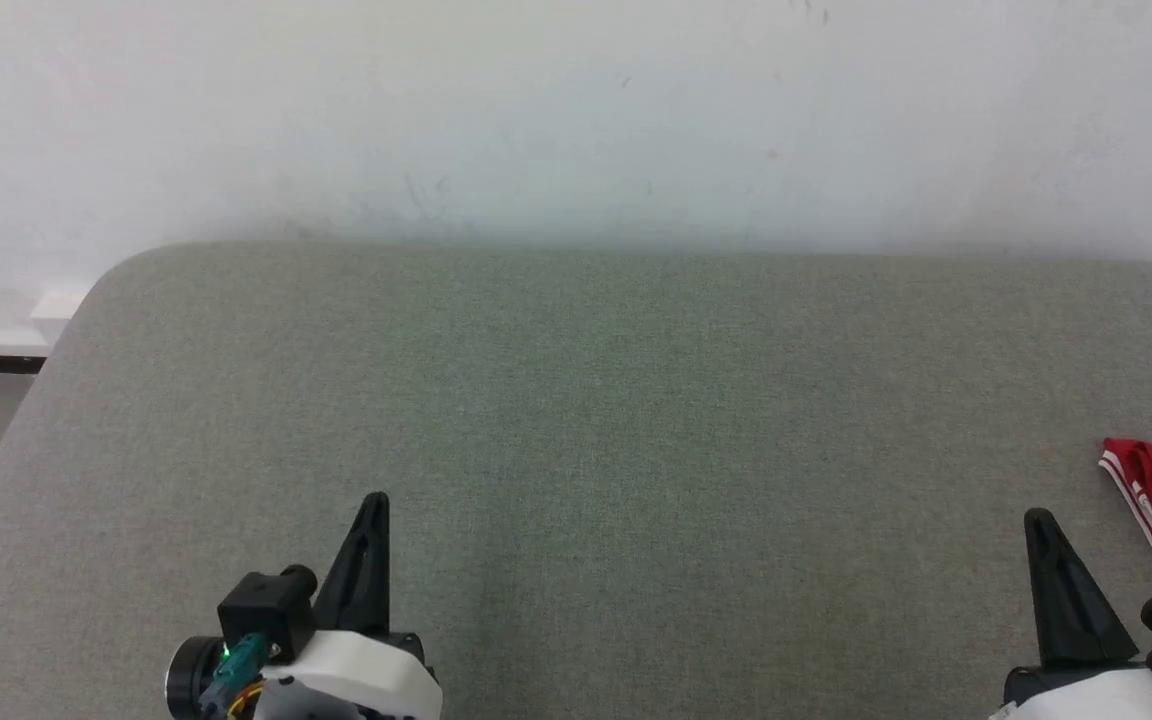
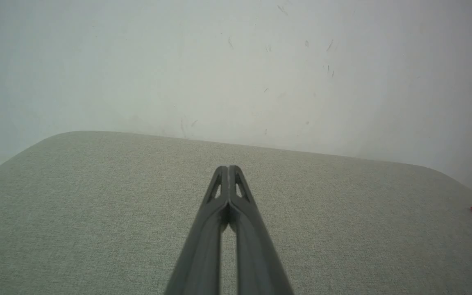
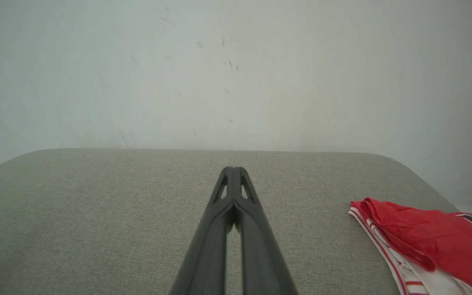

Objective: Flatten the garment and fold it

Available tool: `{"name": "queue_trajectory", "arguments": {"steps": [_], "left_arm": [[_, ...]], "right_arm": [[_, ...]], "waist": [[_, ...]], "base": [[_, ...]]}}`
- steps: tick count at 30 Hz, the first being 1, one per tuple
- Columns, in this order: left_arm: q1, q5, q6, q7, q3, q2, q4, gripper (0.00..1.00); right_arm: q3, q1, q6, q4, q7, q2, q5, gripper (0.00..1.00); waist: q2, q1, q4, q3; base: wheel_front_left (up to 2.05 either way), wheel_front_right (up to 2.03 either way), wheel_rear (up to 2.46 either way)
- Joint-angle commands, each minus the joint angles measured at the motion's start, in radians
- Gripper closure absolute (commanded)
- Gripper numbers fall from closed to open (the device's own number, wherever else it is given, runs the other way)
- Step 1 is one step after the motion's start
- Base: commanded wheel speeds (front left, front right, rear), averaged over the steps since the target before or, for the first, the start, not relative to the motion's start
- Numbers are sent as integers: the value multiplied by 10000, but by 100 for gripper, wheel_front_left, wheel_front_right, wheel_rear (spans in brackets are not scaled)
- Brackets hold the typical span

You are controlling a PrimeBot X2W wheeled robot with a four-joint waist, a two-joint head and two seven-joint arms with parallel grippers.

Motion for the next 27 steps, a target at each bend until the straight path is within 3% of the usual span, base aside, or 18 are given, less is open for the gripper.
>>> {"name": "queue_trajectory", "arguments": {"steps": [1, 27], "left_arm": [[2, 114, -69, 54, 89, -52, -78, 100], [5, 788, -236, 582, 554, -253, -419, 100]], "right_arm": [[54, -152, -2, 42, 49, 5, -85, 100], [304, -586, -6, 261, 360, 15, -361, 100]], "waist": [[0, 0, -13, 9], [0, 0, -235, 150]], "base": [[0, 0, 0], [0, 0, 0]]}}
